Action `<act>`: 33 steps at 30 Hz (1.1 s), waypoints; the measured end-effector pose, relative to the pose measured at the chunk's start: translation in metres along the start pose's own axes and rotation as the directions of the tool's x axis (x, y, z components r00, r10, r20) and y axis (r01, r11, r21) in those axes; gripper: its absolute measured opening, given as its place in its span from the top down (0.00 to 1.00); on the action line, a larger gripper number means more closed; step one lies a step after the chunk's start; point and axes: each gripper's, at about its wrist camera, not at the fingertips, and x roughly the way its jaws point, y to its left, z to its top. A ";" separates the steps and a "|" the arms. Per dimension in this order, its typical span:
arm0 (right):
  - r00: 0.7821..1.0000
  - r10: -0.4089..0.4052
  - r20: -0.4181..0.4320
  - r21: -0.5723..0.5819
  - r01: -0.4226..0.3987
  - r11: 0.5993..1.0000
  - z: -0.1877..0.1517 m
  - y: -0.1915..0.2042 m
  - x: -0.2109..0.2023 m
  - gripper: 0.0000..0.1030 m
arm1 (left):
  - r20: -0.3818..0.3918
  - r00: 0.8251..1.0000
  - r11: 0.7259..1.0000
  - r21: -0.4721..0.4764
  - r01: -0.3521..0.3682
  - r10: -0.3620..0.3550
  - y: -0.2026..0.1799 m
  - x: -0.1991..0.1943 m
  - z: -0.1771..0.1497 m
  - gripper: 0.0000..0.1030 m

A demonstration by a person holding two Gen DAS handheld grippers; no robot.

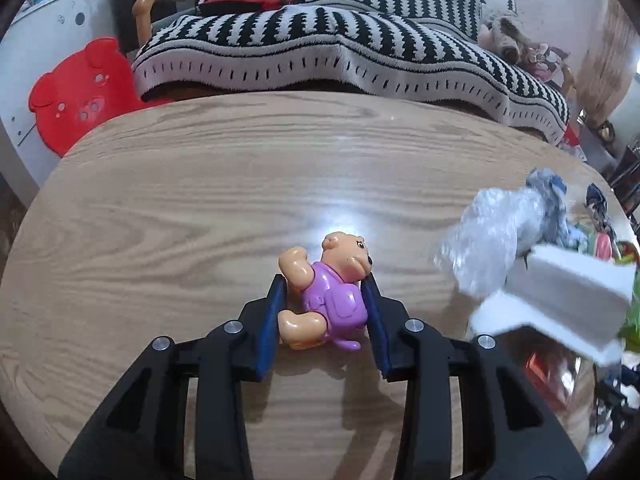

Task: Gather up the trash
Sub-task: 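Grasp the orange toy figure with the left tool while the right tool grasps the blister pack, then carry the toy figure and blister pack over the black bin with both tools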

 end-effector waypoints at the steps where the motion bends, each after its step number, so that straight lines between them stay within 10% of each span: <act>1: 1.000 -0.005 0.001 0.004 0.005 1.000 0.000 -0.001 0.000 0.70 | -0.004 1.000 1.000 0.004 -0.009 0.009 0.002 -0.005 -0.003 0.64; 13: 0.988 -0.101 0.118 0.168 0.080 0.983 0.003 -0.028 -0.027 0.71 | 0.037 0.999 1.000 -0.015 -0.011 0.012 -0.002 -0.062 -0.046 0.64; 19: 0.971 -0.080 0.224 0.280 0.014 0.960 -0.001 -0.066 -0.083 0.71 | 0.117 0.990 0.991 0.112 0.068 -0.081 -0.083 -0.127 -0.065 0.64; 26: 0.962 -0.117 0.245 0.312 0.036 0.949 -0.071 -0.118 -0.160 0.71 | 0.086 0.947 0.872 0.421 0.248 -0.311 -0.260 -0.194 -0.105 0.64; 33: 0.981 -0.162 0.104 0.462 0.096 0.882 -0.219 -0.185 -0.159 0.71 | -0.132 0.910 0.710 0.585 0.392 -0.393 -0.402 -0.182 -0.226 0.64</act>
